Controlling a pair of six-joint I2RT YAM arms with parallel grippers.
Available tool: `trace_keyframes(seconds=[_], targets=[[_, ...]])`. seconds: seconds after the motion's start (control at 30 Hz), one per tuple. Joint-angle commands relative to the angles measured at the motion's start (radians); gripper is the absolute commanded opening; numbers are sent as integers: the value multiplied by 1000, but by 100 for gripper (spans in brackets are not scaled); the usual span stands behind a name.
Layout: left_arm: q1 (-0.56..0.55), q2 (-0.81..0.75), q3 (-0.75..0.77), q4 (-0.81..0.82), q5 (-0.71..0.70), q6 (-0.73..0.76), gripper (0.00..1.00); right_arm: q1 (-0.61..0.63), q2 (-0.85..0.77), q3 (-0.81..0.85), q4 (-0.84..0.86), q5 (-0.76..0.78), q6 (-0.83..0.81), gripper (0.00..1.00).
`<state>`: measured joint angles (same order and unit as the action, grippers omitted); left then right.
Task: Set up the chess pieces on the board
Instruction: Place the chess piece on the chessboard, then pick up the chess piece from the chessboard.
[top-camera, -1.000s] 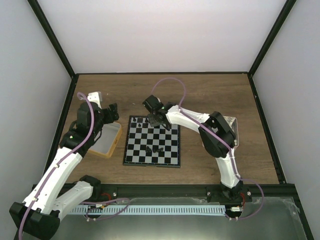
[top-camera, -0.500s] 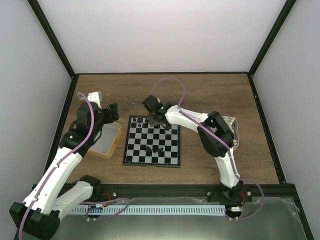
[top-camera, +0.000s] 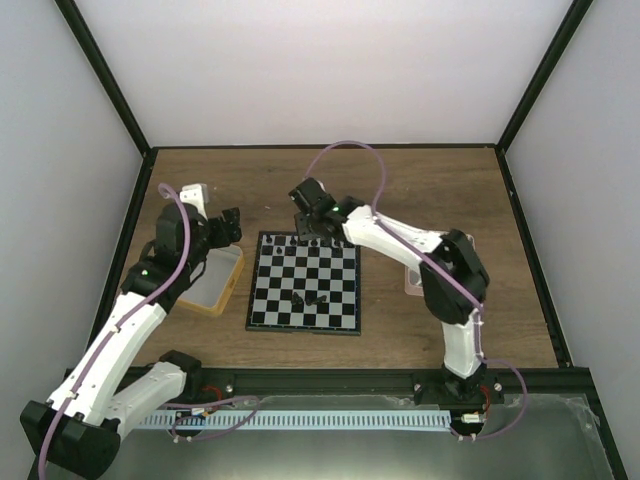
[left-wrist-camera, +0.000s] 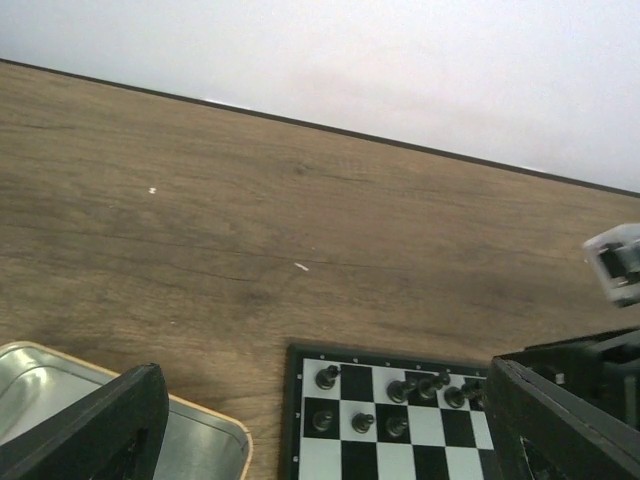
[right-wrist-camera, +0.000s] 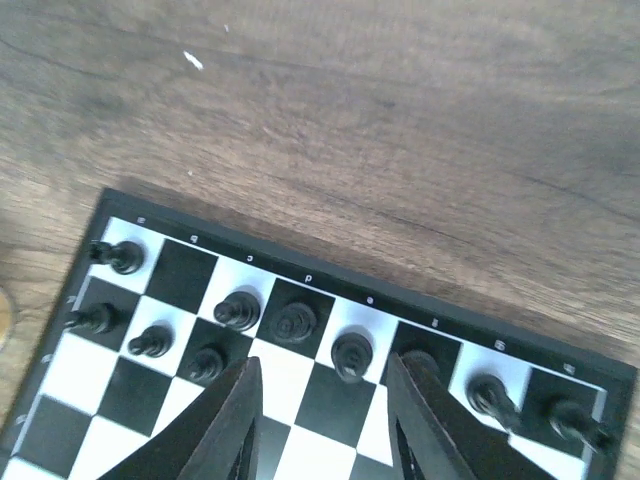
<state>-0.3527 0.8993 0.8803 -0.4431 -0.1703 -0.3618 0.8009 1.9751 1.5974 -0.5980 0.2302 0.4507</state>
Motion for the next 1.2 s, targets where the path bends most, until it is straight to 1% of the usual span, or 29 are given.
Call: trace_keyframes(seconds=[0.0, 0.23, 0.33, 0.4, 0.53, 0.63, 0.77, 0.9, 1.0, 1.17], targets=[[7, 8, -16, 46, 80, 13, 88, -5, -150, -77, 21, 3, 37, 37], [4, 53, -28, 79, 234, 46, 87, -6, -371, -363, 132, 43, 104, 42], [-3, 92, -35, 87, 340, 31, 80, -13, -455, -477, 163, 57, 165, 42], [-23, 121, -39, 75, 369, 0, 77, -18, -510, -553, 190, 55, 203, 42], [-114, 192, -34, 29, 337, -69, 68, -22, -614, -693, 251, 43, 265, 43], [-182, 241, -29, -6, 323, -127, 62, -25, -656, -762, 288, 22, 279, 43], [-299, 290, -36, -42, 275, -180, 59, -26, -657, -797, 299, -14, 265, 43], [-392, 357, -34, -84, 222, -224, 49, -27, -646, -812, 299, -37, 254, 43], [-437, 401, -34, -114, 186, -245, 46, -27, -662, -830, 310, -43, 252, 43], [-474, 472, -27, -124, 183, -253, 42, -28, -688, -852, 318, -44, 243, 43]])
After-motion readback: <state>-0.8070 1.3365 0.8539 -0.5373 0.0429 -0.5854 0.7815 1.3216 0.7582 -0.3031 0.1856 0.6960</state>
